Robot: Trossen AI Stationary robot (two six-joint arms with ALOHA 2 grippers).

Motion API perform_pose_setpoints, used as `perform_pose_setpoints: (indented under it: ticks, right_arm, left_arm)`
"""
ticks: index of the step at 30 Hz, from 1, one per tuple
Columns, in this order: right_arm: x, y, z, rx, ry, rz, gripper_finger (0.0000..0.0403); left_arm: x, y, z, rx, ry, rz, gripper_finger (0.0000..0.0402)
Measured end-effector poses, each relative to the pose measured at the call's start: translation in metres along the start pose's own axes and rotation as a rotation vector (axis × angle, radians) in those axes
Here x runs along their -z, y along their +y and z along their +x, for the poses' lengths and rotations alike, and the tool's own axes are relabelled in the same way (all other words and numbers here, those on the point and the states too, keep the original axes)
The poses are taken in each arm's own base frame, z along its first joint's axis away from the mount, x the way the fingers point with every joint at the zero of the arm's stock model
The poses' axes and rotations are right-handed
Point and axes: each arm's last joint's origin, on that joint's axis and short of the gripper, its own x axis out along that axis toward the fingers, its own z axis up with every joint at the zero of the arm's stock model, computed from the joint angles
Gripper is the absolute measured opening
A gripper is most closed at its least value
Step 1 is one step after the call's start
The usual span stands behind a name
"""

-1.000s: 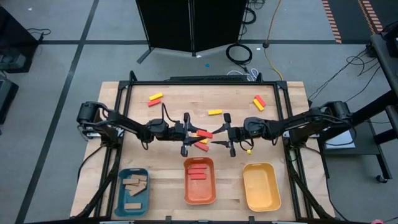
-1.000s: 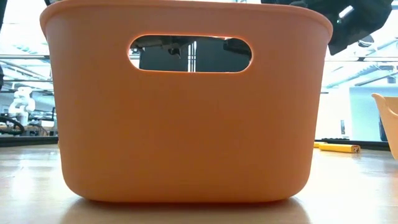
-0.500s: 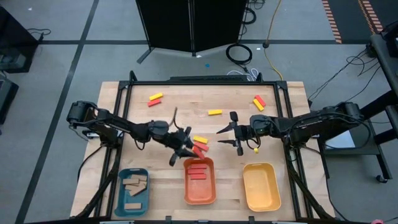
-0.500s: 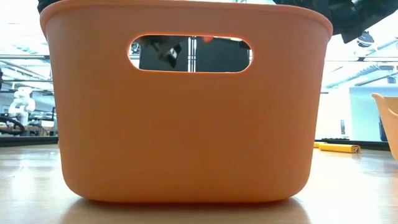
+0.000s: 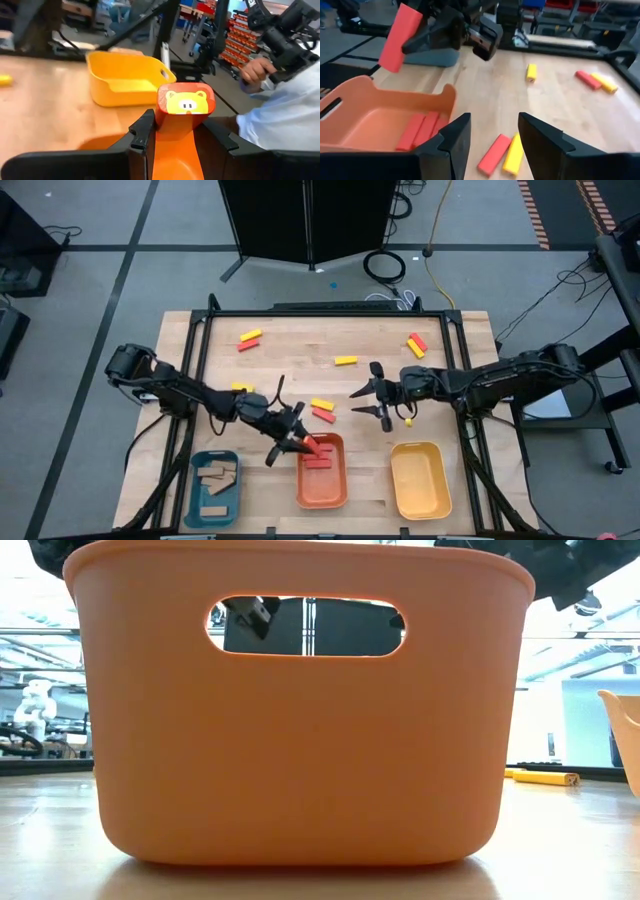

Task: Sort blocks
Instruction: Put the top center orange block into the orange bin

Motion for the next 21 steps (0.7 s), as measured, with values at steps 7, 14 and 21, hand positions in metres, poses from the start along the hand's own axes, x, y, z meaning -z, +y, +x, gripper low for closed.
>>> perform_pose_setpoints:
  ticks: [7, 14, 21]
  right_arm:
    - [0.001, 0.016, 0.0, -0.062, 0.012, 0.017, 0.016]
    - [0.0, 0.027, 0.0, -0.099, 0.008, 0.004, 0.016]
    - [-0.001, 0.028, 0.0, -0.101, -0.004, 0.001, 0.016]
  left_arm:
    - [0.013, -0.013, 0.003, 0.004, 0.107, -0.027, 0.0102]
    - [0.011, -0.015, 0.007, -0.044, 0.105, 0.058, 0.0102]
    - [0.017, -0.015, 0.033, -0.028, 0.143, 0.056, 0.0102]
